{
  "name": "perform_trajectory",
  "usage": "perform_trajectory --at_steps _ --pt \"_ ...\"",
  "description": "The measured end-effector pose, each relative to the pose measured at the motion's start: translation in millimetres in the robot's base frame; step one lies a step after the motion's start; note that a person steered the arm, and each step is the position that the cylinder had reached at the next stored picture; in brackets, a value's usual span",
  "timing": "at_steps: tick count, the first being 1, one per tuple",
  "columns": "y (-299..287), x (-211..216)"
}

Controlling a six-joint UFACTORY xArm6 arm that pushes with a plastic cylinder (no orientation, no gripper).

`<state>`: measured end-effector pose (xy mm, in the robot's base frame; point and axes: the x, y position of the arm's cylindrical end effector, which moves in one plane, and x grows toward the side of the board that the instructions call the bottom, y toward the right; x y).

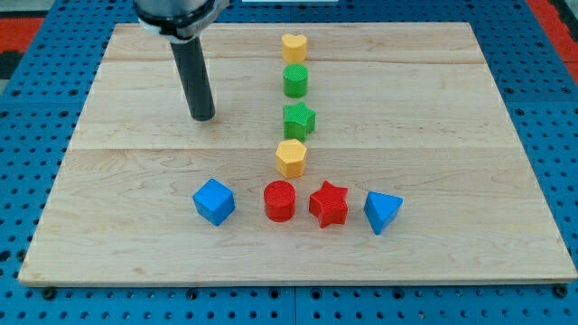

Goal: Push the red blocks towards the left along with cube

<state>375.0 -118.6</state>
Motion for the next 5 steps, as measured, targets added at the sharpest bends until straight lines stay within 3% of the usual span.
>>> perform_trajectory --at_steps 1,3,4,5 --pt "1 -29" --pt "-22 96" --pt "-7 206" --pt "28 244"
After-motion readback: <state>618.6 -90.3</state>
